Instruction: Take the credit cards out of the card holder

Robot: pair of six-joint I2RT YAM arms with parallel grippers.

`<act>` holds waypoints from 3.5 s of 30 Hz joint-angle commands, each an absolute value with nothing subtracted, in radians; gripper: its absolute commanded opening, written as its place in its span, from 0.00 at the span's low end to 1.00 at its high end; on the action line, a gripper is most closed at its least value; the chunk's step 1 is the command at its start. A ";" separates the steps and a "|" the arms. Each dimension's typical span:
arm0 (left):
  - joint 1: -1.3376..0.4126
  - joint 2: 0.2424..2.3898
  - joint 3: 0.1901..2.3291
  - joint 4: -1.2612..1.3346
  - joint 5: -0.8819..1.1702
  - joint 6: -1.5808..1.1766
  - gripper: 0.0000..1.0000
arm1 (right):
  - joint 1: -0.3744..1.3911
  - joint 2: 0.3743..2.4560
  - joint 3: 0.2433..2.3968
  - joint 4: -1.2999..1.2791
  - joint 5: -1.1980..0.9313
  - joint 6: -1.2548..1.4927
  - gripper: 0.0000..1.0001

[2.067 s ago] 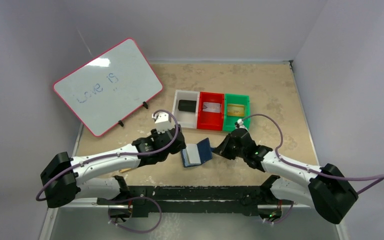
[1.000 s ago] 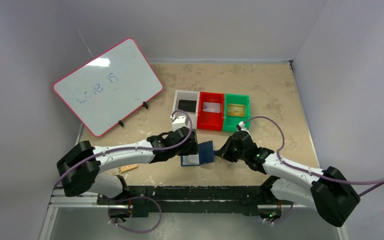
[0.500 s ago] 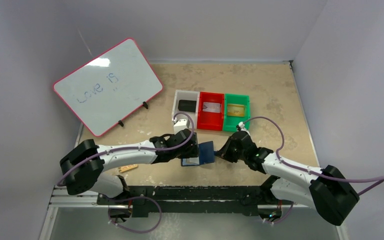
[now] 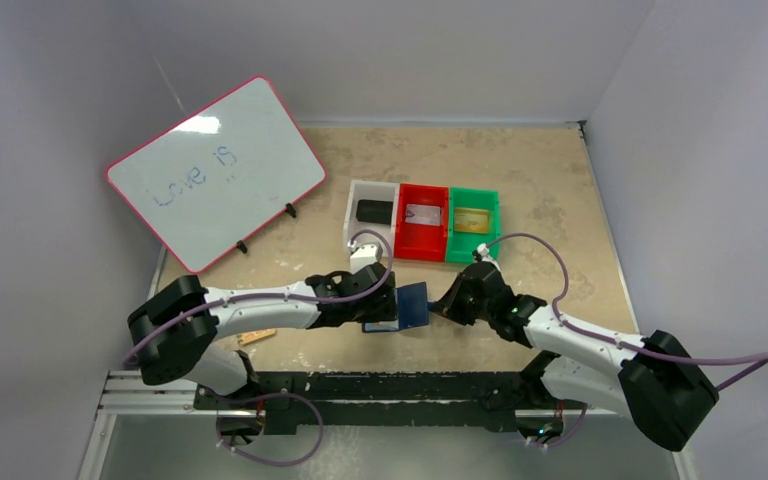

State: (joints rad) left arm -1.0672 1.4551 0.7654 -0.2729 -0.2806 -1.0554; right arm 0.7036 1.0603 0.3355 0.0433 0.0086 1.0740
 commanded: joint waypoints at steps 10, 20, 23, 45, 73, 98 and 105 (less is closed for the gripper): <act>-1.081 1.460 0.799 -0.109 -0.212 -1.053 0.60 | 0.701 1.056 0.335 0.057 0.018 1.084 0.02; -1.082 1.520 0.802 -0.028 -0.158 -1.043 0.60 | 0.701 1.052 0.334 0.059 0.013 1.080 0.03; -1.082 1.522 0.813 0.010 -0.138 -1.033 0.60 | 0.701 1.050 0.334 0.061 0.009 1.077 0.06; -1.084 1.647 0.871 -0.031 -0.138 -0.998 0.32 | 0.701 0.857 0.422 -0.144 0.143 1.068 0.21; -1.126 1.617 0.799 0.050 0.008 -0.941 0.39 | 0.699 1.035 0.470 0.109 -0.040 1.020 0.12; -1.127 1.363 0.796 -0.167 -0.292 -0.895 0.48 | 0.676 1.384 0.525 0.137 -0.141 0.892 0.12; -1.080 1.329 0.794 -0.301 -0.418 -0.945 0.56 | 0.676 1.350 0.512 0.161 -0.149 0.880 0.13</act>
State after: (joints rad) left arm -1.1122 1.3151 0.7868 -0.2115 -0.3305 -0.9249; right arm 0.6792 1.3827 0.5045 0.1413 -0.1493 0.9100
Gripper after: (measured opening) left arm 0.557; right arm 0.124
